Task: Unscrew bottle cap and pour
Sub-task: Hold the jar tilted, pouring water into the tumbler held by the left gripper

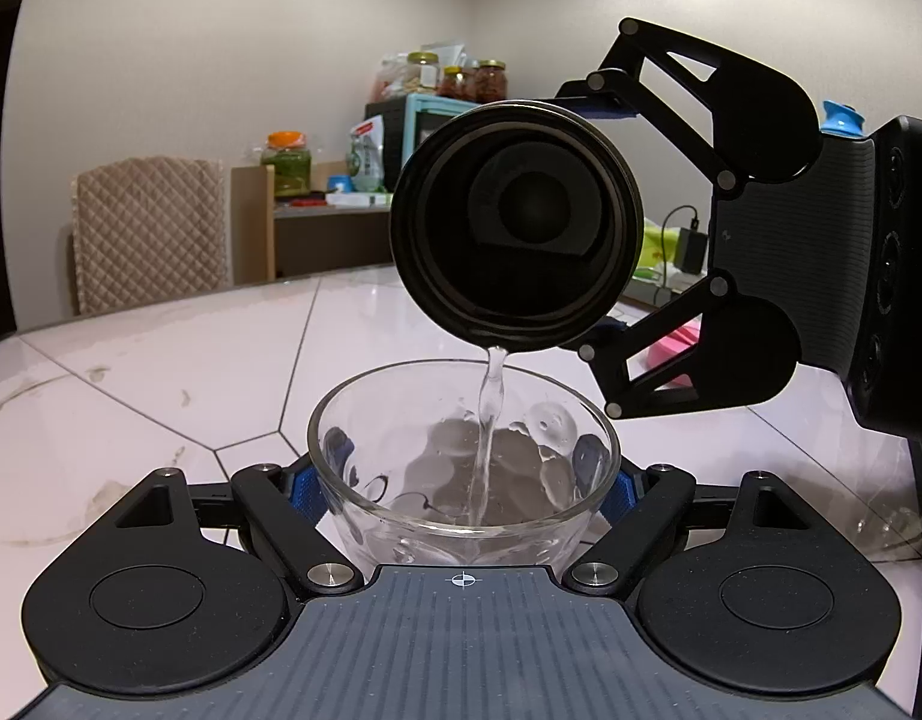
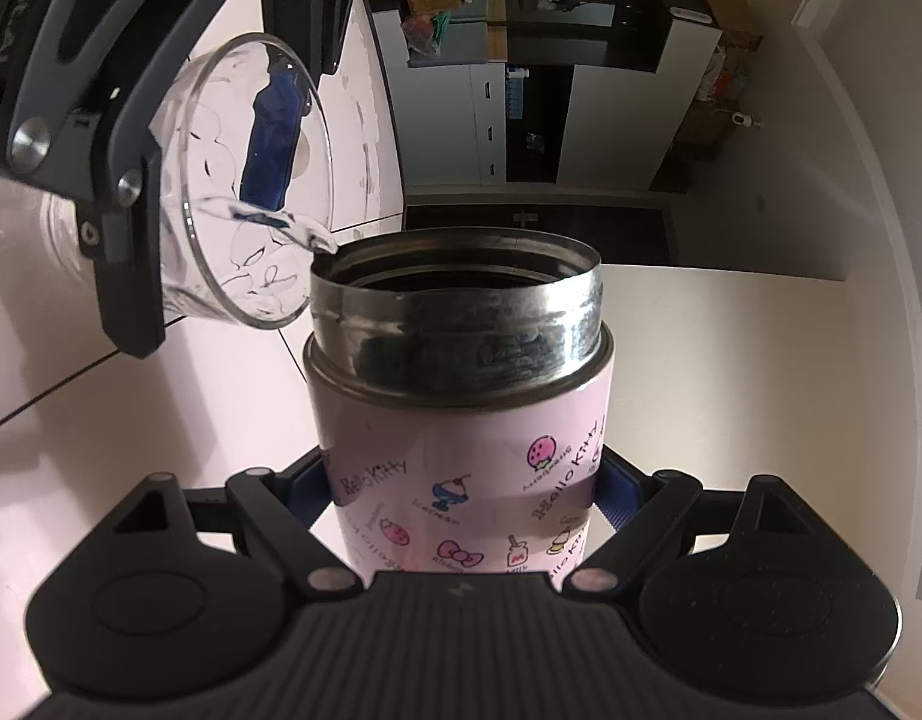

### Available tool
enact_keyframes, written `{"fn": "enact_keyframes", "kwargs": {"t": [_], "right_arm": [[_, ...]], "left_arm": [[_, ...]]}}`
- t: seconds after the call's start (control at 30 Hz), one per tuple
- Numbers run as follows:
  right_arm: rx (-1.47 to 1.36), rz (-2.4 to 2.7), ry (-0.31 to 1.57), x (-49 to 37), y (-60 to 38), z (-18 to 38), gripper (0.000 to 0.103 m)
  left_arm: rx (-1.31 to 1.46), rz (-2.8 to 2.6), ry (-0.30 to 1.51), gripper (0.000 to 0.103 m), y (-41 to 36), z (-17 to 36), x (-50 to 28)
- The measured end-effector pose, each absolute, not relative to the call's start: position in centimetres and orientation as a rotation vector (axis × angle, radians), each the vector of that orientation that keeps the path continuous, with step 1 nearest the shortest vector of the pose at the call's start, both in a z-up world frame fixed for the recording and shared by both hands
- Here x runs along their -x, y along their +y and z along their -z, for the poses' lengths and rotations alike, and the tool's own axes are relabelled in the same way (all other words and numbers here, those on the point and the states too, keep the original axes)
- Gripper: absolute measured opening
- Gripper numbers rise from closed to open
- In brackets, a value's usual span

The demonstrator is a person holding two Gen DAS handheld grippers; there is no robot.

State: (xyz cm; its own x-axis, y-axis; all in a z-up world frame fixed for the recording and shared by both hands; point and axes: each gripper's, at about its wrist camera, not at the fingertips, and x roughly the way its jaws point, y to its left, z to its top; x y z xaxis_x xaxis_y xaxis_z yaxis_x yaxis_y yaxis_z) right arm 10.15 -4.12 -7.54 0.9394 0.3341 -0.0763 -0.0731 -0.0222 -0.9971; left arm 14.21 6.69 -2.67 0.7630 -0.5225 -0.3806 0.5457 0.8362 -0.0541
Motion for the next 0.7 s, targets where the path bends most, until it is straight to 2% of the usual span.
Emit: {"fn": "enact_keyframes", "kwargs": {"t": [0.7], "right_arm": [[1.595, -0.307, -0.213, -9.4, -5.3, 8.9, 0.088]], "left_arm": [[-0.061, 0.582, 0.396, 0.087, 6.7, 2.7, -14.2]]}}
